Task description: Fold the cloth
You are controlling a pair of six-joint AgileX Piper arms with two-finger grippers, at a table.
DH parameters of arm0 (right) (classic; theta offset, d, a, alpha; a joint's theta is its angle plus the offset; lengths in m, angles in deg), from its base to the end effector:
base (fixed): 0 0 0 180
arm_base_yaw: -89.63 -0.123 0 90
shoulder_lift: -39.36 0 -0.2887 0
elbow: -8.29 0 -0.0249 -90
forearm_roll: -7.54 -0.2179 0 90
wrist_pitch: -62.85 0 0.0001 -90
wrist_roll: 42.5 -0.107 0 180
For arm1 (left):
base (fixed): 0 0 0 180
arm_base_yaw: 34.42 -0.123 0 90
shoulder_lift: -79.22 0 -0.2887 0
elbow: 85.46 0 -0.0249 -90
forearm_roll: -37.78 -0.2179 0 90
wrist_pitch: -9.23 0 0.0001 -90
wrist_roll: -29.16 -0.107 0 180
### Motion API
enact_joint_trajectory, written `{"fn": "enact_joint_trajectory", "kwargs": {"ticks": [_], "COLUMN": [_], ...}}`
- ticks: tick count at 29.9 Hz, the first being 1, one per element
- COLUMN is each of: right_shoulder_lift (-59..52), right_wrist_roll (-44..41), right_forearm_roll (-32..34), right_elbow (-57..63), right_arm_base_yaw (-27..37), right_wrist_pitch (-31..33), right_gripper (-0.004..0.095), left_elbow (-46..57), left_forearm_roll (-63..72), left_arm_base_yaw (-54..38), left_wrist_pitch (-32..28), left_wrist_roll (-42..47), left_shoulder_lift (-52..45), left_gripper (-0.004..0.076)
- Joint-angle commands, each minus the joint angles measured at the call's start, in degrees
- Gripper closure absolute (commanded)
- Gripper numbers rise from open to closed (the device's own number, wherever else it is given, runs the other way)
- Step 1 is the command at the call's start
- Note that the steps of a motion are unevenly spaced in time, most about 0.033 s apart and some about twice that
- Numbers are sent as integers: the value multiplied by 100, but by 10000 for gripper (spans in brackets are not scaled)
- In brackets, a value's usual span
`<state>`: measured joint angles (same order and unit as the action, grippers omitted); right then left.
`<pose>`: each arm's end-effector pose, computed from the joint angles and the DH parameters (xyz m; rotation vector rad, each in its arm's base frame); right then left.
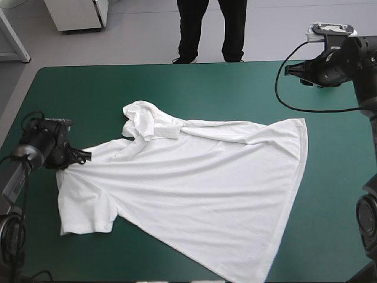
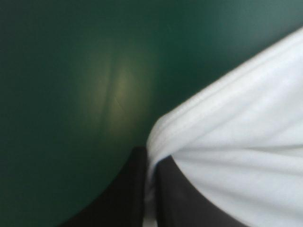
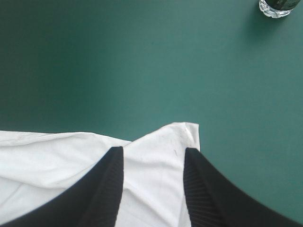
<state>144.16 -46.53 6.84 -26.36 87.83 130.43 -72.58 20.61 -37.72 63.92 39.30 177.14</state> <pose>0.3419 0.0120 0.4203 0.0471 2.4042 0.0630 0.2785 0.0419 0.2549 -0.1307 2.8502 0.3599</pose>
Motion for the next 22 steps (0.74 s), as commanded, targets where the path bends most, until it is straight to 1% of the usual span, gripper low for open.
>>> {"fn": "enact_joint_trajectory", "kwargs": {"ticks": [1, 3, 9, 18, 22], "right_shoulder_lift": [-296, -296, -296, -285, -278], "right_wrist_roll": [-13, -13, -13, -22, -22], "right_forearm_roll": [34, 34, 34, 24, 24], "right_elbow": [-174, -174, -174, -174, -174], "right_arm_base_yaw": [35, 35, 35, 35, 35], "right_wrist_pitch": [-339, -376, -405, -785, -905], "right_gripper": [517, 517, 517, 518, 584], "left_elbow": [-1183, -1798, -3430, -5742, -7026], "left_forearm_roll": [-151, -151, 106, 211, 15], "left_arm_base_yaw": [-340, -443, -727, -936, -1024], "left_wrist_pitch": [1, 135, 141, 214, 386], "left_wrist_roll": [-316, -344, -404, -454, -626], "left_shoulder_lift": [384, 760, 1912, 3623, 4323], "left_gripper": [746, 746, 746, 746, 746]}}
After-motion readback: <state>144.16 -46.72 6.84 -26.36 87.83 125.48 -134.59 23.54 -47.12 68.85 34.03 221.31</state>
